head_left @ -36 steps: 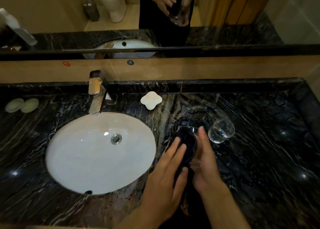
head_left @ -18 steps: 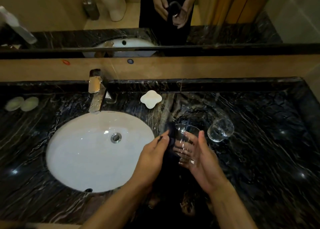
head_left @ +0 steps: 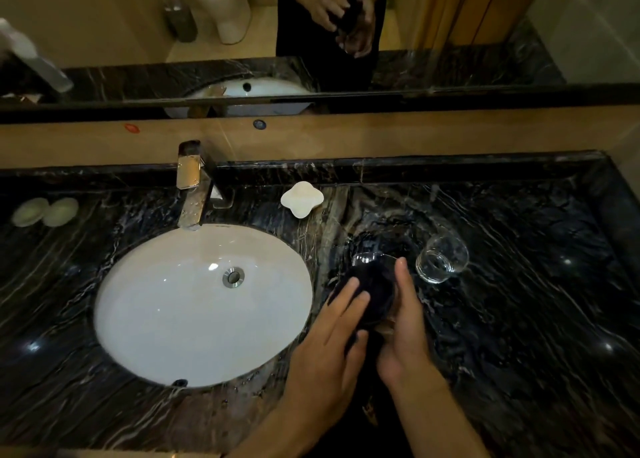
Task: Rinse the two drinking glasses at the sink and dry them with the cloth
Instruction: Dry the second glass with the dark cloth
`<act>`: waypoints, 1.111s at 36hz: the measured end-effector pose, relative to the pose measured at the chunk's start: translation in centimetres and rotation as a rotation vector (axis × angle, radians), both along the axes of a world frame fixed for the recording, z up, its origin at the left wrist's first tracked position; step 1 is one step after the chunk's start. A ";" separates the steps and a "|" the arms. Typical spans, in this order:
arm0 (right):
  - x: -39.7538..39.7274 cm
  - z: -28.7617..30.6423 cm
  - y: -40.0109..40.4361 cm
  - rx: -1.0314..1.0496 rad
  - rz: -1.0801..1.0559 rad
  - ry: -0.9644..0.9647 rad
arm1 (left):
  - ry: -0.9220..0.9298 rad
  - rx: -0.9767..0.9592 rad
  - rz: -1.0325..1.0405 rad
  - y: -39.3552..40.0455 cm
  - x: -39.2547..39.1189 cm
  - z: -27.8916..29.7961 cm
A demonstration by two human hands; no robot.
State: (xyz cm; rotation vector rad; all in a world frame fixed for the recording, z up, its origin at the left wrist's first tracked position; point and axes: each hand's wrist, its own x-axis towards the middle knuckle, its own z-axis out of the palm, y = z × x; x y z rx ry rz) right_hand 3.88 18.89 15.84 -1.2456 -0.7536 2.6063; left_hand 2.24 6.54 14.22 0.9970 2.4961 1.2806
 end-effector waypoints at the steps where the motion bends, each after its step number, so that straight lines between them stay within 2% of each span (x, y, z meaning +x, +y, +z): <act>1: 0.1 0.0 0.1 -0.007 0.019 0.011 | -0.087 0.044 0.050 0.0 -0.1 0.3; 5: 0.4 0.0 0.1 0.020 0.163 0.090 | -0.345 0.172 0.243 0.1 -0.3 1.7; 9: 0.3 0.2 0.4 0.103 0.281 0.103 | -0.613 0.192 0.388 0.8 -1.7 3.2; 12: 0.5 0.0 1.2 0.165 0.300 0.113 | -0.772 0.185 0.350 0.8 -3.5 3.8; 14: 0.7 -0.1 1.7 0.174 0.289 0.122 | -0.814 0.187 0.315 0.7 -4.7 3.8; 16: 0.8 -0.2 1.9 0.158 0.284 0.133 | -0.788 0.161 0.300 0.7 -5.6 3.7; 18: 0.6 -0.1 1.7 0.171 0.275 0.114 | -0.689 0.102 0.267 1.0 -5.7 3.6; 21: 0.1 0.2 0.8 0.264 0.258 0.116 | -0.453 0.030 0.242 1.5 -4.3 3.7; 25: -0.3 -0.2 0.4 0.319 0.094 0.068 | -0.130 -0.017 0.113 1.3 -1.8 3.2; 30: -0.6 -0.2 0.7 0.078 0.060 -0.010 | 0.225 -0.023 -0.041 0.4 -0.2 1.0; 33: -0.4 -0.1 0.8 -0.043 0.090 0.054 | 0.186 0.059 -0.045 -0.1 -0.3 0.3; 40: -0.2 0.4 0.7 -0.105 0.229 0.093 | -0.310 0.251 0.270 0.3 -0.4 2.8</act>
